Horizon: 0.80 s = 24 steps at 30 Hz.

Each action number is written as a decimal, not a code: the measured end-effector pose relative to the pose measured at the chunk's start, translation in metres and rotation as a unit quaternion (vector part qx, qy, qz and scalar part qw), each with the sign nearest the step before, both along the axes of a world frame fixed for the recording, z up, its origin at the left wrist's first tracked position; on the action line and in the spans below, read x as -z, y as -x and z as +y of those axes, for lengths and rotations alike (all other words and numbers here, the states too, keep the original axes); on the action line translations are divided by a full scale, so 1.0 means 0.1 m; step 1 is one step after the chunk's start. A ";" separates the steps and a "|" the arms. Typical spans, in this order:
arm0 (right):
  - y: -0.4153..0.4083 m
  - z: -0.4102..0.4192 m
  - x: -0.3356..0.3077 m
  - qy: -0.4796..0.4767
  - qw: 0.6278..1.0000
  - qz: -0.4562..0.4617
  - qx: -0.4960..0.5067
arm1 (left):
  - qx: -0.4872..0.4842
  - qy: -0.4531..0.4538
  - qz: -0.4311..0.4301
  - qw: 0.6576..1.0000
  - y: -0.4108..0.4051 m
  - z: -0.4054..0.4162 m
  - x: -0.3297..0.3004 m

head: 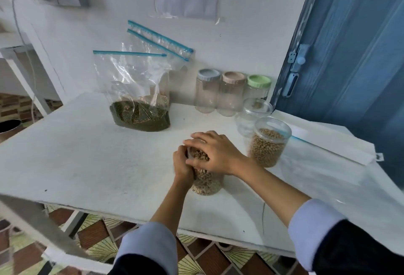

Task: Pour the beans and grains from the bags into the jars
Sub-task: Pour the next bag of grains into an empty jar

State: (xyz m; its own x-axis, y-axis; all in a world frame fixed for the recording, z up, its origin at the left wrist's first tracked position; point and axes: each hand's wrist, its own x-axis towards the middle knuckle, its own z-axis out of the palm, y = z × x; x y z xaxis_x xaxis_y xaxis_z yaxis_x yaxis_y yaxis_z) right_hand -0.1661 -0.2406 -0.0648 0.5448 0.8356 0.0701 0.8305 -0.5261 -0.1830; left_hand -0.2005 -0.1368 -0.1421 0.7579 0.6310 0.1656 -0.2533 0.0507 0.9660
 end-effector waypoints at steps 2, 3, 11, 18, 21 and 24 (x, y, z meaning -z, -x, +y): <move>0.11 -0.06 0.03 -0.021 0.996 -0.039 0.074 | -0.028 0.085 0.018 0.996 0.00 -0.16 0.03; 0.16 -0.08 0.04 -0.023 0.992 -0.049 0.112 | -0.031 0.096 0.028 0.995 0.00 -0.23 0.05; 0.27 -0.54 0.06 -0.011 0.975 -0.081 0.206 | -0.002 0.091 0.077 0.993 -0.08 -0.79 0.03; 0.02 -1.02 0.01 0.039 0.973 -0.126 0.189 | 0.072 0.118 0.068 0.988 -0.23 -1.31 -0.10; -0.07 -1.11 0.02 0.044 0.973 -0.110 0.200 | 0.135 0.036 0.096 0.985 -0.29 -1.34 -0.12; -0.13 -1.13 -0.04 0.034 0.972 -0.101 0.210 | 0.143 0.006 0.115 0.983 -0.36 -1.23 -0.13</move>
